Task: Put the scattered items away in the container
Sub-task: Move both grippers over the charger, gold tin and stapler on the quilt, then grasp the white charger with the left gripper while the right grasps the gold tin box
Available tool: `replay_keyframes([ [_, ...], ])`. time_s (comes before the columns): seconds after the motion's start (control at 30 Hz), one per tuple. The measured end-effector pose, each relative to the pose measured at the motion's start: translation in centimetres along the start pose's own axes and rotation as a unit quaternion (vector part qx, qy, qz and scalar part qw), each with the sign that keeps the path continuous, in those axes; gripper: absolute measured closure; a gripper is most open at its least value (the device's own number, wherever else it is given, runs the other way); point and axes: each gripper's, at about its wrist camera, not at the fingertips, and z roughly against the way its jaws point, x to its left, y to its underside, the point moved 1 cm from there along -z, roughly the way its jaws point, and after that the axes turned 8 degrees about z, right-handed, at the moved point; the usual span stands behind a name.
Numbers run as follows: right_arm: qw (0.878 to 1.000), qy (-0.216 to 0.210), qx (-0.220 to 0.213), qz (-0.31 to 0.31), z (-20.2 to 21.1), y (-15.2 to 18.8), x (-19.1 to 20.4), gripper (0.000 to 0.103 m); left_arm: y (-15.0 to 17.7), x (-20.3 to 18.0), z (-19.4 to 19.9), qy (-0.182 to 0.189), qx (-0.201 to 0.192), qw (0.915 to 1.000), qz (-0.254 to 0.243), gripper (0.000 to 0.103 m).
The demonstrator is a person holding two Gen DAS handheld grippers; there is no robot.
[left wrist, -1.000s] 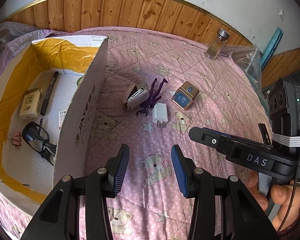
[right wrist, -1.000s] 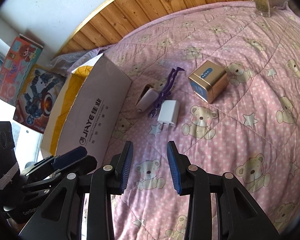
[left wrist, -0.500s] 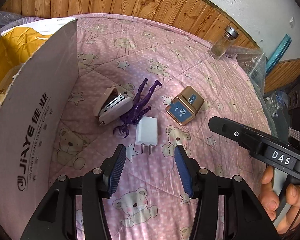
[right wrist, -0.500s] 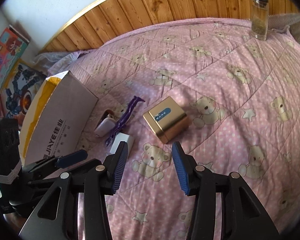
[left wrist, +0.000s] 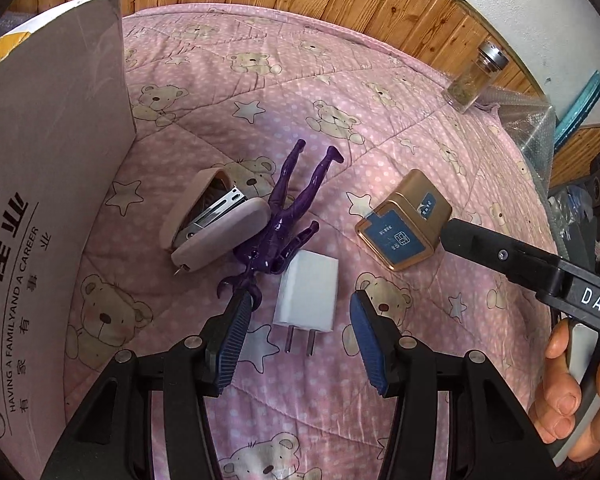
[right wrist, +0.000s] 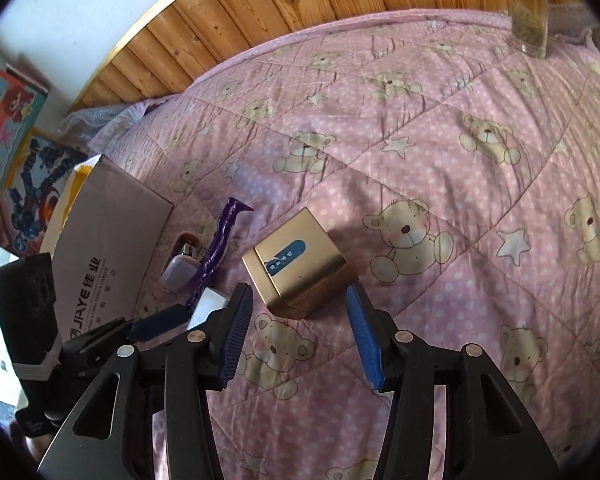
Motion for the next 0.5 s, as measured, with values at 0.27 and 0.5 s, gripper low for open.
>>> replay_keyframes([
  [0.27,0.999,-0.020,-0.012,-0.048,-0.8,0.2,-1.5,0.051,-0.1,-0.6,-0.4,-0.003,-0.008,0.9998,-0.016,0.048],
  [0.5,0.996,0.056,-0.017,-0.061,1.1,2.1,-4.6,0.045,0.8,-0.9,-0.5,0.006,0.001,0.9996,-0.027,0.048],
])
